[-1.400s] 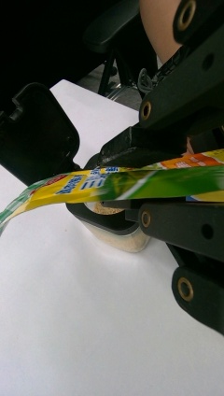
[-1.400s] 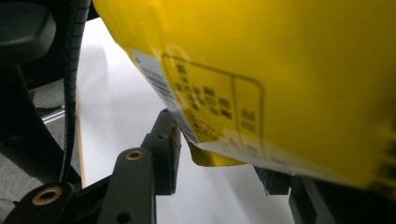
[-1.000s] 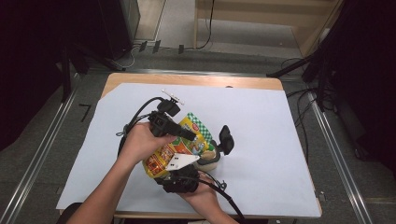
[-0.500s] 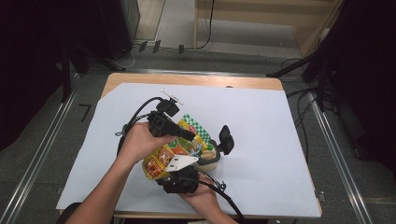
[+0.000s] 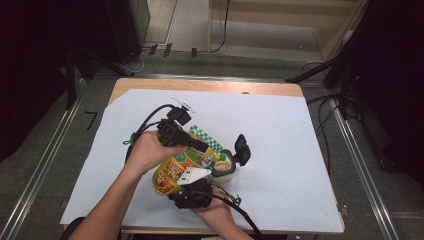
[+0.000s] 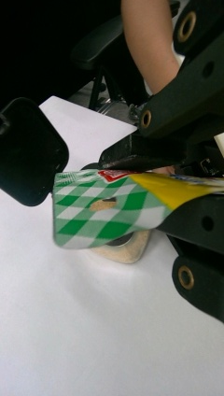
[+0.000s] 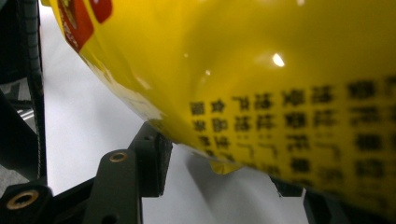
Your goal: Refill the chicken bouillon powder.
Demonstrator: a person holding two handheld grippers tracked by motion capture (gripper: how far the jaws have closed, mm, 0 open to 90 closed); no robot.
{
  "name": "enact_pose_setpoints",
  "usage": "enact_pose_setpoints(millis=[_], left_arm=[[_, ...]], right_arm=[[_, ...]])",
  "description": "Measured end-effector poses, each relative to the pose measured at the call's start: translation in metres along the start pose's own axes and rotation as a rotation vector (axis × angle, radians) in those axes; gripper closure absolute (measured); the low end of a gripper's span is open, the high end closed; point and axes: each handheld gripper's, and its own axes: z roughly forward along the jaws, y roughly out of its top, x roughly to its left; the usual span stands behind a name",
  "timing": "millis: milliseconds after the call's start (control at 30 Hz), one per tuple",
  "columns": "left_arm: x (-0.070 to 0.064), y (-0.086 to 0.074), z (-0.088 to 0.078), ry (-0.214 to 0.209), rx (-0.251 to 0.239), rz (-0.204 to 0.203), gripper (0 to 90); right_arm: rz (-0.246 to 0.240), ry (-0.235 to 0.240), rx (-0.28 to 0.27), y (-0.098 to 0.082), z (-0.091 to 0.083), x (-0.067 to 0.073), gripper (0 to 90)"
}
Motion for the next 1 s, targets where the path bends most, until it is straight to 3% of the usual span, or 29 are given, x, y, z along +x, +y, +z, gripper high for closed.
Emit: enact_pose_setpoints(millis=[300,367,633,800,1000], left_arm=[[0.003,-0.003,-0.007,-0.040,0.004,0.001,90.0],[0.005,-0.004,-0.016,-0.071,-0.017,0.008,90.0],[0.006,-0.008,-0.044,-0.107,-0.094,0.018,90.0],[0.006,-0.011,-0.056,-0.118,-0.120,0.026,90.0],[0.006,-0.016,-0.078,-0.119,-0.187,0.031,90.0]], right_arm=[[-0.026,-0.015,0.002,0.000,0.001,0.003,47.4],[-0.015,-0.018,-0.005,0.001,-0.001,0.002,46.7],[0.009,-0.030,-0.054,0.004,-0.007,-0.001,45.4],[0.025,-0.028,-0.068,0.006,-0.010,-0.002,44.9],[0.041,-0.026,-0.104,0.010,-0.017,-0.002,44.1]])
